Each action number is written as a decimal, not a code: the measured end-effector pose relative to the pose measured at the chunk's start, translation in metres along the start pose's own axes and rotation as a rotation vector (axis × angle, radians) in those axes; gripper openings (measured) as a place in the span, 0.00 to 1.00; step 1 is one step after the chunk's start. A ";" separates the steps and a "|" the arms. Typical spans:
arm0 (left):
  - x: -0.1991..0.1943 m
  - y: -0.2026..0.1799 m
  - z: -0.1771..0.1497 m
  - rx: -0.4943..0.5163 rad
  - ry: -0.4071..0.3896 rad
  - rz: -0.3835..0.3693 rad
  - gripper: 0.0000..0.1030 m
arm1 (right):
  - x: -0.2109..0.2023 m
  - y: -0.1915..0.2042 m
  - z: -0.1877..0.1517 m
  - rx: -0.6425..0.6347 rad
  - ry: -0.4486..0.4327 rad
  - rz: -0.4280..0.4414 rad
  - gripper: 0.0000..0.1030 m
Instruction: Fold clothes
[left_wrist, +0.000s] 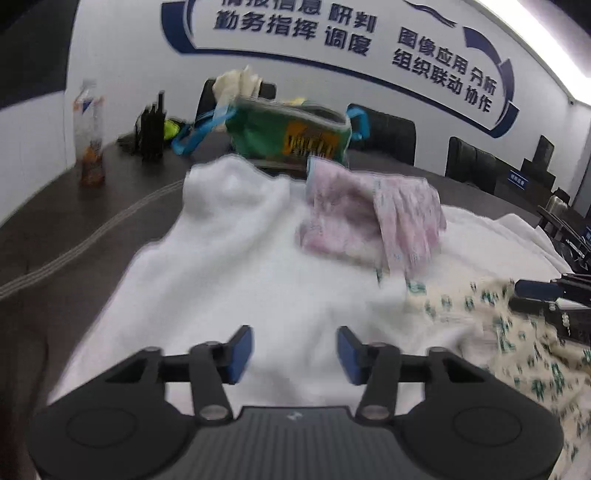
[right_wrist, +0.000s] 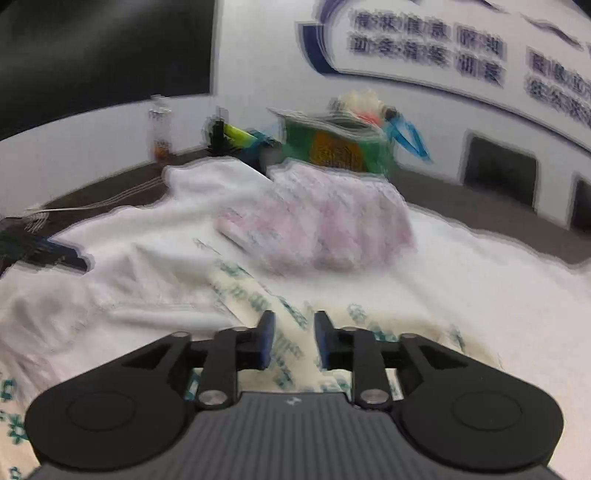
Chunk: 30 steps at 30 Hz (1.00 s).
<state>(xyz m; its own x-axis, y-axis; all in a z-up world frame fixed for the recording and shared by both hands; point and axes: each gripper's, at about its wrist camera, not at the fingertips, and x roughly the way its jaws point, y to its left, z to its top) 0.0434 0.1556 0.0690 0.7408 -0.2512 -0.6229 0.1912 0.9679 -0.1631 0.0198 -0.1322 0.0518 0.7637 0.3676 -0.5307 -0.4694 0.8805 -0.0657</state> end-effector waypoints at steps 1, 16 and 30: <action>0.011 0.001 0.008 -0.001 0.031 -0.021 0.55 | 0.006 0.007 0.008 -0.035 -0.007 0.029 0.40; 0.016 0.003 -0.023 -0.071 -0.065 0.144 0.01 | 0.085 0.034 0.020 -0.151 0.008 0.013 0.01; -0.026 0.010 -0.050 -0.173 -0.071 0.160 0.65 | -0.041 0.064 -0.059 -0.446 -0.094 0.103 0.01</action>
<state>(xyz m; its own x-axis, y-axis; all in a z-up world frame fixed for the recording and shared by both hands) -0.0062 0.1715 0.0458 0.7973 -0.0881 -0.5971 -0.0410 0.9791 -0.1992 -0.0683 -0.1084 0.0197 0.7307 0.4899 -0.4755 -0.6735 0.6311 -0.3849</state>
